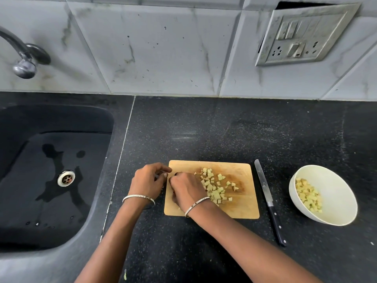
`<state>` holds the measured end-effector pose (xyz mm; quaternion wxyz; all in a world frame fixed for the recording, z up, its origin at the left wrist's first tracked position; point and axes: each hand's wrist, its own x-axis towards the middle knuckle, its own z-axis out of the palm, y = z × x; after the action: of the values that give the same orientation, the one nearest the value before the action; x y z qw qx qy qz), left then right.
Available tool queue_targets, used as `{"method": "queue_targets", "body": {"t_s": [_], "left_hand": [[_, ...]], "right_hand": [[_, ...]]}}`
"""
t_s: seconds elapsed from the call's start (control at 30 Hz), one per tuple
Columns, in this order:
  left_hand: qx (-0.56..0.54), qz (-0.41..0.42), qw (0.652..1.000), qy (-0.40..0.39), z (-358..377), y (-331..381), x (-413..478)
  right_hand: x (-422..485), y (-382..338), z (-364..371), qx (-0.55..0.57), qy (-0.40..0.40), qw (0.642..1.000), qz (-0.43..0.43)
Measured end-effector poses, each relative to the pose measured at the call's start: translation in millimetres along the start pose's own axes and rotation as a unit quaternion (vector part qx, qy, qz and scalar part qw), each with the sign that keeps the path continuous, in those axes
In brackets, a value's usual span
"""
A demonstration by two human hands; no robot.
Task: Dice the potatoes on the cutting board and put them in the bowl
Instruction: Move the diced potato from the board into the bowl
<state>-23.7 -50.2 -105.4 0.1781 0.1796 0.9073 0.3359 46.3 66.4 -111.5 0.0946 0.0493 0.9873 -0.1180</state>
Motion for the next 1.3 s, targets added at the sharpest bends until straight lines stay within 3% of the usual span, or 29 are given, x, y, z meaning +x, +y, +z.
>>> {"method": "queue_targets", "body": {"t_s": [0.27, 0.4, 0.5, 0.63, 0.77, 0.93, 1.13, 1.3], "left_hand": [[-0.029, -0.027, 0.999, 0.037, -3.6, -4.2, -2.0], [-0.037, -0.034, 0.998, 0.039, -4.7, -9.1, -2.0], [0.012, -0.011, 1.0, -0.006, -4.4, -6.7, -4.6], [0.082, 0.023, 0.993, -0.08, 4.6, -0.1, -8.1], [0.154, 0.037, 0.984, -0.079, 15.6, 6.5, -8.8], [0.266, 0.045, 0.961, -0.056, 24.0, 20.7, -10.9], [0.411, 0.088, 0.905, -0.063, 34.5, 34.9, -9.7], [0.461, 0.109, 0.879, -0.05, 33.5, 35.1, -10.5]], "right_hand": [[4.3, -4.3, 9.2, 0.014, 0.03, 0.999, 0.005], [1.4, 8.7, -5.6, 0.153, 0.049, 0.985, 0.059], [-5.9, 32.5, -22.1, 0.239, 0.085, 0.958, 0.136], [-24.4, 69.0, -30.6, 0.254, 0.06, 0.95, 0.169], [-41.3, 83.6, -27.4, 0.268, 0.058, 0.95, 0.151], [-49.4, 91.9, -28.7, 0.296, 0.118, 0.934, 0.162], [-42.2, 110.5, -21.9, 0.235, 0.142, 0.947, 0.164], [-25.3, 98.5, -15.4, 0.151, 0.1, 0.979, 0.093]]}}
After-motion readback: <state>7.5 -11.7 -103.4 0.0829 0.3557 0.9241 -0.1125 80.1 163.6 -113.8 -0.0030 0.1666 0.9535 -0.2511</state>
